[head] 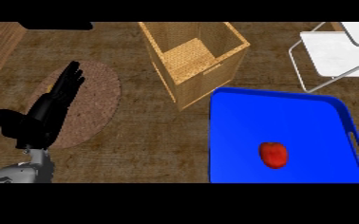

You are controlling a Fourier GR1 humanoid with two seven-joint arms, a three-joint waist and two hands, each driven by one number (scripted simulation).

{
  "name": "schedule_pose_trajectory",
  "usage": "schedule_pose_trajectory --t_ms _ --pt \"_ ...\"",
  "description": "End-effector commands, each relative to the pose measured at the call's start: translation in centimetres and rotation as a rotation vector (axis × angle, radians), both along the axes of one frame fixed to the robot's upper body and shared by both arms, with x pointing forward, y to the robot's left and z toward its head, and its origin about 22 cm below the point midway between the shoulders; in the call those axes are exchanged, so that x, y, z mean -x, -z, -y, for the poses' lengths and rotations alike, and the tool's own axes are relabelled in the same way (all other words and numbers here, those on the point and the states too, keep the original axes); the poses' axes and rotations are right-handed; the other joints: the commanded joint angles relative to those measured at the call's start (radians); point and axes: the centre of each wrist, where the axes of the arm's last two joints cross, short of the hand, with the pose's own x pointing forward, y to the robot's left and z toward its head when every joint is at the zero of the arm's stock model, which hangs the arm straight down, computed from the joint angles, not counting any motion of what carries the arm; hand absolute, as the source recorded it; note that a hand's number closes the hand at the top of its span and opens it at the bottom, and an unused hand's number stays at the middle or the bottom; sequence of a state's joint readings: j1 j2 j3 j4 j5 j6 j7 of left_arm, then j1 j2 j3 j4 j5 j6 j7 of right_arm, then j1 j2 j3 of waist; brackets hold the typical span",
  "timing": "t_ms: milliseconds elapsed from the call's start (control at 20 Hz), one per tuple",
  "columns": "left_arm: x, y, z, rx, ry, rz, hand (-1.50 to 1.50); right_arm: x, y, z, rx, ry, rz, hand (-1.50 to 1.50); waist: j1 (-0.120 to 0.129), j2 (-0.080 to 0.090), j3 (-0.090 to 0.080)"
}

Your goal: Pick the lemon from the tray and place it in the tiered shelf

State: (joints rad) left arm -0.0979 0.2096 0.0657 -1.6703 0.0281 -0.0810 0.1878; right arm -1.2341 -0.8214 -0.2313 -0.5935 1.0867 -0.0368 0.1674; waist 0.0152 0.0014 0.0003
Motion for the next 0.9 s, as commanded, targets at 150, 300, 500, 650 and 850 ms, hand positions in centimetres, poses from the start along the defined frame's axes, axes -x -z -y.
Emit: schedule_pose_trajectory --t_ms 150,300,500,650,850 --pt "0.7 0.2 0.8 0.0 0.007 -0.003 0.0 3.1 -6.7 1.3 -0.283 0.004 0.233 -1.5 -0.013 -0.007 0.0" --pt "-0.1 0.2 -0.4 0.003 -0.022 0.005 0.0 5.7 -8.2 4.6 -0.498 0.049 0.345 -1.5 -0.032 -0.007 0.0" --pt "1.2 1.0 -0.3 0.005 -0.029 -0.01 0.0 9.9 -10.8 8.1 -0.687 0.07 0.397 -1.5 -0.03 -0.011 0.0" --pt "2.1 0.8 -1.2 0.012 -0.025 -0.008 0.0 14.2 -10.5 12.7 -0.744 0.096 0.399 -1.5 -0.027 -0.009 0.001" --pt "1.0 -0.7 -0.4 -0.009 -0.031 -0.007 0.0 19.2 -11.7 15.6 -0.771 0.041 0.43 -1.5 -0.022 -0.006 0.001"
